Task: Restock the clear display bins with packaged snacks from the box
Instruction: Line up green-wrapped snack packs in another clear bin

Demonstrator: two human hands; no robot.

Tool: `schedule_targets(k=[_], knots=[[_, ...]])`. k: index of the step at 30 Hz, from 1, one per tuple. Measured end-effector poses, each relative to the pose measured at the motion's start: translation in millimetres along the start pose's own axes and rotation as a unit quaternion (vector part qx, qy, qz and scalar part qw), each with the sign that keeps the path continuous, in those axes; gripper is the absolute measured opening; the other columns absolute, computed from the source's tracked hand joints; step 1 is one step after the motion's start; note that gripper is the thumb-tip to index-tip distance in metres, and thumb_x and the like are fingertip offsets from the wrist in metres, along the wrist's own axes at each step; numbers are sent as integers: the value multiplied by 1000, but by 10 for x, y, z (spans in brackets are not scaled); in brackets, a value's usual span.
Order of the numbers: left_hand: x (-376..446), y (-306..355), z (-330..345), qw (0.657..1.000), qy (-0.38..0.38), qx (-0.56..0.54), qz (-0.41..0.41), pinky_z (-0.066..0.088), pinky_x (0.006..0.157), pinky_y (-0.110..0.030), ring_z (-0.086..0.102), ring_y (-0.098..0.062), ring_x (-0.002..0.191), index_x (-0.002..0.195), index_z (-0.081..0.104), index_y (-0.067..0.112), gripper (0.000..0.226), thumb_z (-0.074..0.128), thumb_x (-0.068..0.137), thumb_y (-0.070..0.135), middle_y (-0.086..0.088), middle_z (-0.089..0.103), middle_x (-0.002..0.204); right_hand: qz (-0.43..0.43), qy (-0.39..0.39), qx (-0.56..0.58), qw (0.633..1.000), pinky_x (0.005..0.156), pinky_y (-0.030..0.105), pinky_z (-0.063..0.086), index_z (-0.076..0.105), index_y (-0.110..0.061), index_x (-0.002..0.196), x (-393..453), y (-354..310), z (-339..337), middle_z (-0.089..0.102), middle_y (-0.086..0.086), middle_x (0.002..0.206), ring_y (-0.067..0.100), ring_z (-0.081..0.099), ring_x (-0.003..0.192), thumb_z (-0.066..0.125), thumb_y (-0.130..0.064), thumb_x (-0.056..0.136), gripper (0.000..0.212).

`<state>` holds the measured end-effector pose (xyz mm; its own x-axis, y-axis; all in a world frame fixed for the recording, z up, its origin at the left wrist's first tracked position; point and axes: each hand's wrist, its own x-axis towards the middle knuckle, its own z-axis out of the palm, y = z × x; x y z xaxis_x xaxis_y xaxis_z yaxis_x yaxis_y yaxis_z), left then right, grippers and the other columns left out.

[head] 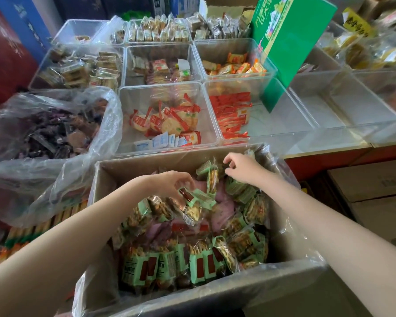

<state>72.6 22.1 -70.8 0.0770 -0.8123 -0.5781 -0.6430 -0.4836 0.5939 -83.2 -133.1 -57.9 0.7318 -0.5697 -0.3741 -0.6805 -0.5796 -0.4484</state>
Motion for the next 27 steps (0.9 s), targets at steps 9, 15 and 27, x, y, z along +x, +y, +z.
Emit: schedule_targets(k=[9, 15, 27], knots=[[-36, -283, -283, 996, 88, -17, -19, 55, 58, -38, 62, -30, 77, 78, 58, 46, 60, 43, 73, -12, -10, 49, 115, -197, -55, -328, 922, 91, 38, 42, 27, -25, 145, 4, -130, 417, 22, 6, 149, 35, 26, 130, 44, 11, 83, 73], [-67, -216, -217, 987, 117, -92, -58, 44, 55, -28, 51, -15, 62, 67, 65, 20, 26, 61, 69, 46, -14, 55, 92, -150, -152, -57, 975, 84, 29, 49, 71, -13, 78, 83, -264, 231, 68, 3, 97, 20, 63, 98, 44, 4, 82, 33], [-128, -162, -162, 982, 148, -102, -54, 49, 55, -18, 55, -9, 84, 121, 41, 21, 55, 74, 77, 11, 3, 44, 127, -86, -28, -394, 915, 100, 39, 37, 23, -14, 146, 249, -9, 587, 27, 18, 143, 34, 45, 122, 61, -10, 84, 73]])
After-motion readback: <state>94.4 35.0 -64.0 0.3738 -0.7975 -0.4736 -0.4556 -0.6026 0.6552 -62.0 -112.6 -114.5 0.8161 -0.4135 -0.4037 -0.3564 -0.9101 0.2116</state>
